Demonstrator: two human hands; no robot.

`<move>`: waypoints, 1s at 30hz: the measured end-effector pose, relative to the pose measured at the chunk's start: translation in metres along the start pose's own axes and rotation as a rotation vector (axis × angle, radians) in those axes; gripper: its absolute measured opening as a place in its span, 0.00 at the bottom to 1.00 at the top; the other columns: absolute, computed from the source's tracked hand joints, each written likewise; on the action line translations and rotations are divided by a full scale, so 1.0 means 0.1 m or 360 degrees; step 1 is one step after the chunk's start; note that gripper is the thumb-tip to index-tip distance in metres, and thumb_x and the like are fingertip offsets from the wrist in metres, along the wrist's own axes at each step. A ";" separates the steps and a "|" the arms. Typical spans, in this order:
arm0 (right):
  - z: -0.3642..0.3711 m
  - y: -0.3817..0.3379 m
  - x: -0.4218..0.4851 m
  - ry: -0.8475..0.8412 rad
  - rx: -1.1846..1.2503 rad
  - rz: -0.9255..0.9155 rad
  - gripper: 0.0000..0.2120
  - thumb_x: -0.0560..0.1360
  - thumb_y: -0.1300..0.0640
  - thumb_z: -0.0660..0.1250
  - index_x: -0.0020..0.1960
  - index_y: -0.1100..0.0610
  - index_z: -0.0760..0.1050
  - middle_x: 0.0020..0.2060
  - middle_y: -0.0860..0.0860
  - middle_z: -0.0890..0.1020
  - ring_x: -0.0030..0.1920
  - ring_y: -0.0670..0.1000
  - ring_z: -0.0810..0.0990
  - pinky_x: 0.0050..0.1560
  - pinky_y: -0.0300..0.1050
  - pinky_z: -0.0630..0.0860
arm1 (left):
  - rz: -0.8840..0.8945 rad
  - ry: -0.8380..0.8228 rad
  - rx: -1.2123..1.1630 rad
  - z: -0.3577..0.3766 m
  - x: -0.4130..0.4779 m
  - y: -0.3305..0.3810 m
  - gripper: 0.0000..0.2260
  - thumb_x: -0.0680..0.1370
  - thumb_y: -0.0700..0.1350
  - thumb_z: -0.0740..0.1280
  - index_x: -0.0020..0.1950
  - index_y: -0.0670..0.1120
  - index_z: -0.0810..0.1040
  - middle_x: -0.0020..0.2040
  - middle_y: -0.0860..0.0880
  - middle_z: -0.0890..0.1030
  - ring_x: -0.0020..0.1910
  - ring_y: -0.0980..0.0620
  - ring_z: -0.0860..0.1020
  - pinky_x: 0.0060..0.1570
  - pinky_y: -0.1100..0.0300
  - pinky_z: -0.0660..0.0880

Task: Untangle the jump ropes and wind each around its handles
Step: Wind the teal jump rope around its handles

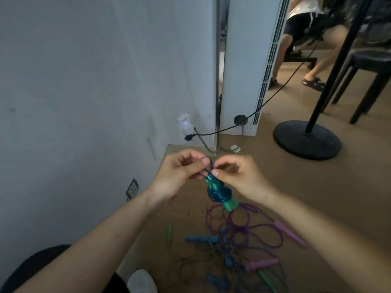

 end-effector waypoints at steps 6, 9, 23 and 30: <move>0.30 -0.40 0.18 -0.0168 0.0228 -0.0136 0.07 0.72 0.61 0.76 0.47 0.52 0.83 0.42 0.50 0.86 0.43 0.46 0.82 0.46 0.41 0.76 | 0.0161 0.0138 0.0106 -0.27 -0.20 0.47 0.02 0.79 0.37 0.67 0.46 0.39 0.78 0.38 0.44 0.82 0.36 0.52 0.80 0.39 0.63 0.78; 0.44 -0.66 0.29 -0.0219 0.0229 -0.0209 0.04 0.72 0.61 0.76 0.45 0.54 0.83 0.39 0.51 0.85 0.39 0.46 0.80 0.43 0.41 0.75 | 0.0239 0.0295 0.0204 -0.50 -0.33 0.76 0.04 0.78 0.38 0.69 0.46 0.36 0.79 0.38 0.41 0.81 0.36 0.51 0.80 0.39 0.61 0.78; 0.64 -2.34 0.82 -0.0349 0.0819 -0.0351 0.05 0.73 0.60 0.73 0.43 0.62 0.80 0.35 0.51 0.79 0.37 0.46 0.75 0.40 0.38 0.71 | 0.0344 0.0606 0.0254 -1.24 -0.98 2.27 0.03 0.76 0.39 0.71 0.48 0.40 0.80 0.39 0.47 0.81 0.43 0.50 0.81 0.48 0.61 0.79; 0.52 -3.49 1.00 -0.0353 0.0721 -0.0660 0.04 0.74 0.58 0.73 0.41 0.57 0.81 0.35 0.49 0.81 0.37 0.45 0.76 0.40 0.40 0.72 | 0.0608 0.0897 0.0430 -1.46 -1.38 3.33 0.04 0.77 0.36 0.71 0.51 0.41 0.82 0.40 0.46 0.82 0.41 0.53 0.82 0.47 0.63 0.80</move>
Point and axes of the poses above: each hand's wrist, its own x-axis towards the middle knuckle, its own z-axis out of the palm, y = z × x, the point moved 9 cm from there along x, towards the middle knuckle
